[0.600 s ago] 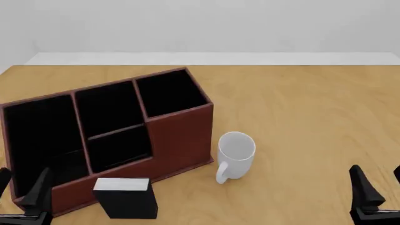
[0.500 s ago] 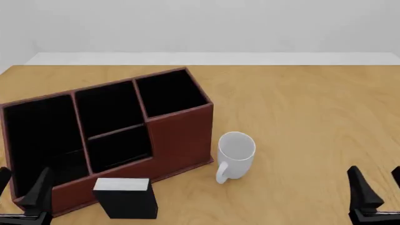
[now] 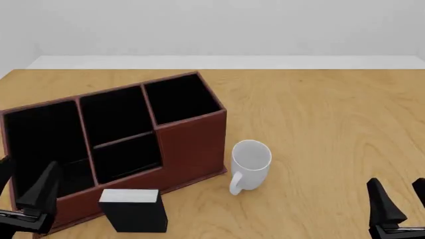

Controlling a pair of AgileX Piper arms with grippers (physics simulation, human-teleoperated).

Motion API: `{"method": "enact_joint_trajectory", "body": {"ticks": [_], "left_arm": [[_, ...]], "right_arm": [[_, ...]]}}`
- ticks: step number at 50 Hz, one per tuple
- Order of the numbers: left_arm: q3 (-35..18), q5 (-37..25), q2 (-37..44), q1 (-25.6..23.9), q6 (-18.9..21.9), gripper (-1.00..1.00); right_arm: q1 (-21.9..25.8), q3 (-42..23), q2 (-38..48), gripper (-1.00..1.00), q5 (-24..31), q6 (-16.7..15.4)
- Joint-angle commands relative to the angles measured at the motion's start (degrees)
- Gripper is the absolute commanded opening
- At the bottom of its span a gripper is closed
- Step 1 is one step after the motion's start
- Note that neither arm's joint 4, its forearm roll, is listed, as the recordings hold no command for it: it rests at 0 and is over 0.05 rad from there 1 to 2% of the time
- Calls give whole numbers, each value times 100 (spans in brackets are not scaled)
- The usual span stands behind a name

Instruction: Pick up the book and place it in the front compartment of the caddy.

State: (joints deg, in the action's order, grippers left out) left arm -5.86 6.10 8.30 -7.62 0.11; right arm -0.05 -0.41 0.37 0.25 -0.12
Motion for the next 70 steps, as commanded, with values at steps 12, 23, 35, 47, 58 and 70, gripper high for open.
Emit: {"method": "enact_joint_trajectory", "body": {"ticks": [12,23,35,47,58,70], "left_arm": [[-1747,-343,1829,-1935,996,100],[-3090,-1327,2612,-2882,1275,100],[-3869,-2155,3410,-3555,1865,100],[-4227,-3552,3455,-4659,2259,100],[-4240,-4182,3681,-4702,2547,100],[-4293,-4921,3548,-4913,2974,100]], "right_arm": [[18,-1,-8,100,-3,20],[19,-11,0,100,0,18],[21,-7,0,100,-4,19],[23,-1,15,100,-25,18],[24,-5,12,100,-17,17],[25,-23,-1,100,14,18]]}}
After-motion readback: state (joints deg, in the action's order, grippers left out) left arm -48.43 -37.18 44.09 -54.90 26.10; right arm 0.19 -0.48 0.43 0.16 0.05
